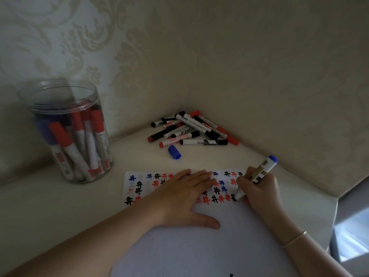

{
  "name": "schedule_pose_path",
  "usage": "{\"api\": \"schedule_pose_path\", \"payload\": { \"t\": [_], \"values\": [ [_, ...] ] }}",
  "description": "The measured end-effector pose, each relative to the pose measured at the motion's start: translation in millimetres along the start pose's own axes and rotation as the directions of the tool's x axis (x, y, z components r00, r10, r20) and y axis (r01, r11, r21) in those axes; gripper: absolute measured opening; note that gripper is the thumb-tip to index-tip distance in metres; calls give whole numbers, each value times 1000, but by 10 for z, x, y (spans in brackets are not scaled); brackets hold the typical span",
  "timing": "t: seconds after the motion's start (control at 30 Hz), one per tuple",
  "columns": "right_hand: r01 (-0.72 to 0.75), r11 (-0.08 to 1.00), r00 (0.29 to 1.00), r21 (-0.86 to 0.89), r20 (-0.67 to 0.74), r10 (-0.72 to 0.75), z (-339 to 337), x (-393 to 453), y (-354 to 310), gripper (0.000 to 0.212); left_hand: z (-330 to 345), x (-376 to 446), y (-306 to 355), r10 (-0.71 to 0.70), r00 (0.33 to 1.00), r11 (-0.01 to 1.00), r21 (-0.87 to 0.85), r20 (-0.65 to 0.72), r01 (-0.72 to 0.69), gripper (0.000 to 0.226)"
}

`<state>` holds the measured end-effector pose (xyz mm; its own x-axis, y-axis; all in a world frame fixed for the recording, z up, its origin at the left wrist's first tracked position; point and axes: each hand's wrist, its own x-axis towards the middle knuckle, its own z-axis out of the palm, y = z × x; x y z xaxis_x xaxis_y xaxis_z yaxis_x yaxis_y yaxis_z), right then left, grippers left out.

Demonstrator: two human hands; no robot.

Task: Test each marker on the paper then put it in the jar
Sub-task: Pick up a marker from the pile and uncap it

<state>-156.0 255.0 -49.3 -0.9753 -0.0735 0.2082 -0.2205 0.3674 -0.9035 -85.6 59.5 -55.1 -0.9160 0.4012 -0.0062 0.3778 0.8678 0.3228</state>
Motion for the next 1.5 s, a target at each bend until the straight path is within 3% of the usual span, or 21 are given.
{"api": "schedule_pose_path", "payload": {
  "t": [0.3, 0.4, 0.5, 0.53, 0.6, 0.7, 0.8, 0.9, 0.97, 1.03, 1.1, 1.23, 1.5],
  "values": [
    [-6, 1000, 1000, 0, 11, 6, 0, -5, -13, 31, -6, -8, 0, 4, 1000, 1000, -5, 8, -4, 97],
    [-19, 994, 1000, 105, -23, 22, -36, -9, -3, 28, -80, -25, 44, -17, 1000, 994, -105, -13, 15, 85],
    [-44, 955, 997, 292, -54, 62, -64, -7, -34, 28, -186, 22, -35, -94, 950, 964, -264, -297, 13, 49],
    [-49, 942, 996, 331, -49, 69, -72, -1, -43, 27, -212, 49, -106, -121, 905, 973, -231, -408, 26, 42],
    [-70, 926, 996, 371, -25, 85, -80, 7, -50, 24, -254, 86, -249, -162, 835, 986, -126, -526, 111, 47],
    [-100, 881, 994, 462, 17, 103, -91, 5, -72, 16, -249, 80, -417, -208, 851, 974, -26, -483, 223, 60],
    [-105, 838, 994, 535, 61, 86, -105, 0, -89, 17, -207, 69, -524, -299, 862, 951, -48, -409, 306, 59],
    [-49, 902, 998, 428, 57, 27, -88, -24, -101, 24, -212, 81, -556, -287, 848, 946, 7, -445, 324, 47],
    [-3, 930, 999, 368, 37, -11, -84, -34, -162, 22, -228, 83, -579, -257, 833, 951, 25, -490, 308, 38],
    [24, 898, 998, 438, 39, -46, -108, -32, -297, 27, -264, 77, -552, -217, 818, 973, -54, -533, 224, 32],
    [54, 852, 993, 520, 62, -101, -143, -39, -477, 28, -338, 74, -428, -211, 811, 966, -243, -546, 88, 30],
    [88, 843, 986, 530, 73, -149, -130, -77, -715, 13, -464, 53, -153, -209, 870, 838, -540, -446, -75, 29],
    [118, 840, 992, 529, -29, -121, -116, -109, -740, 19, -582, 2, 44, -188, 877, 814, -569, -442, -113, 31]
  ]
}}
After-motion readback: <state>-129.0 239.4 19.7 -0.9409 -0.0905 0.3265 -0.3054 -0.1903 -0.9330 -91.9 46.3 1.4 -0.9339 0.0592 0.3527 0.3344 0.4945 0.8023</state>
